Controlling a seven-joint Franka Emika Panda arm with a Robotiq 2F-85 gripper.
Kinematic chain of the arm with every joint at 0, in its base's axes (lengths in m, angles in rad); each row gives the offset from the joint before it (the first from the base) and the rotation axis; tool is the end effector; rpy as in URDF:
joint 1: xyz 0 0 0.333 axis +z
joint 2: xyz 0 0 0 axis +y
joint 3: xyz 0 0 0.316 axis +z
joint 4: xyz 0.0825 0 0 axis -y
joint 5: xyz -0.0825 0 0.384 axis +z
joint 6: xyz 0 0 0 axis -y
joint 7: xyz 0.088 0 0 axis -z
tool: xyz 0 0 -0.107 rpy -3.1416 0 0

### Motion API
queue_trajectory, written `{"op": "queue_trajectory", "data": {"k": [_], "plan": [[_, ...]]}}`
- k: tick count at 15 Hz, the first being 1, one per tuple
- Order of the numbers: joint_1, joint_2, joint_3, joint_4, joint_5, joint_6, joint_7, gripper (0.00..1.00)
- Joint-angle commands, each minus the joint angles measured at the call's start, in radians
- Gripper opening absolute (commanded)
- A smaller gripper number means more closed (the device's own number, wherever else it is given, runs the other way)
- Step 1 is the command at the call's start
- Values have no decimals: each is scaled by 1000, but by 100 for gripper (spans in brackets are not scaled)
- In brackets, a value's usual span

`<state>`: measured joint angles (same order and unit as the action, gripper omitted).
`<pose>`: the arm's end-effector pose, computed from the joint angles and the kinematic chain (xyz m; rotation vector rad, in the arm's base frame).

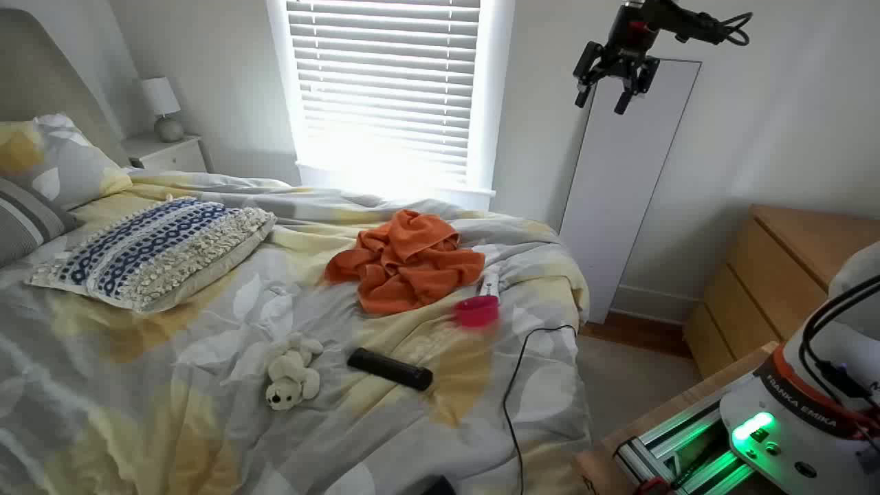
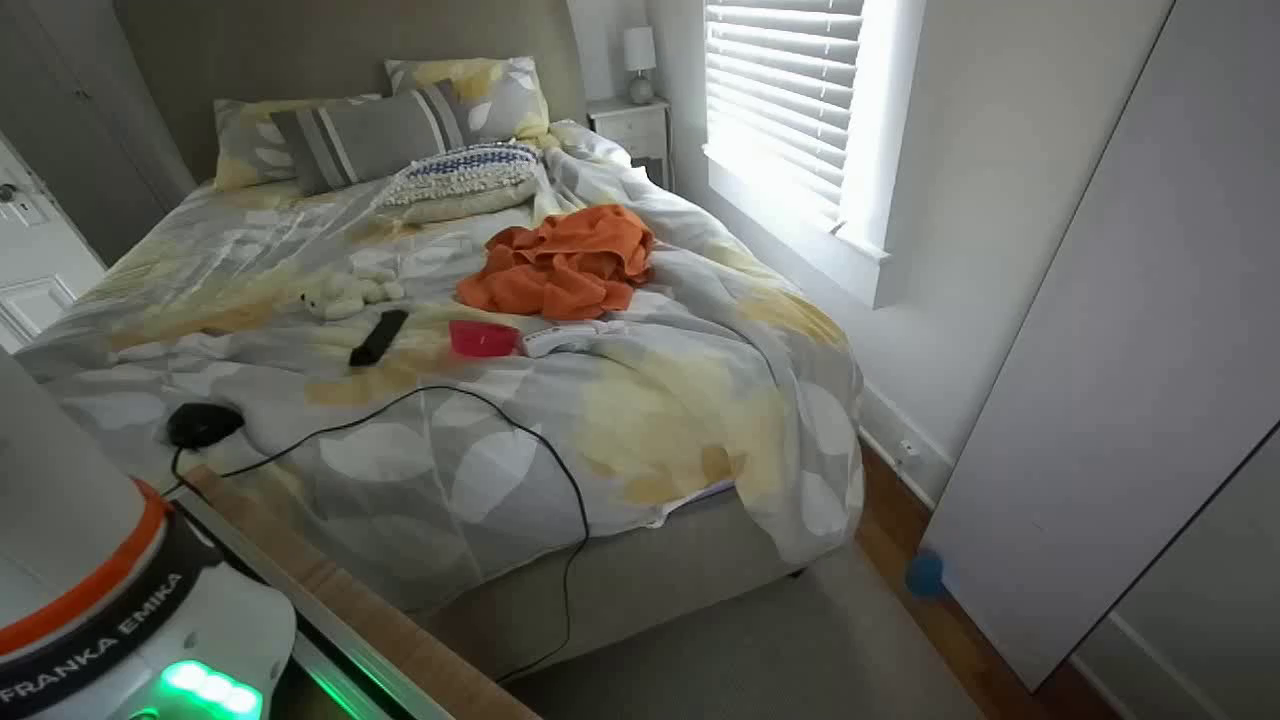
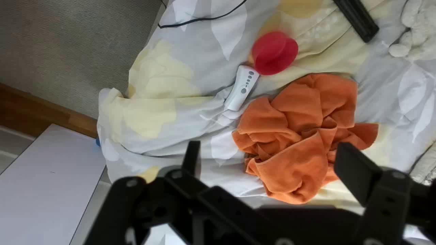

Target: Pick up the red bowl and put it to the right of the white remote on the bed, pick up the white remote and put it in the red bowl

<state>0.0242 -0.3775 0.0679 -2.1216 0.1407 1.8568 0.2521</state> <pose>0.4493 0.0564 0.5758 -2.9947 0.2937 -0.1380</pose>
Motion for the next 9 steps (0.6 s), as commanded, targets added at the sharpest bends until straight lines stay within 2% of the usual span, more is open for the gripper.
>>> {"op": "queue_trajectory", "data": {"k": [1,9], "plan": [[-3,1,2,2,1,-3,-1,100],[-2,18,1,15,15,1,13,100]]}}
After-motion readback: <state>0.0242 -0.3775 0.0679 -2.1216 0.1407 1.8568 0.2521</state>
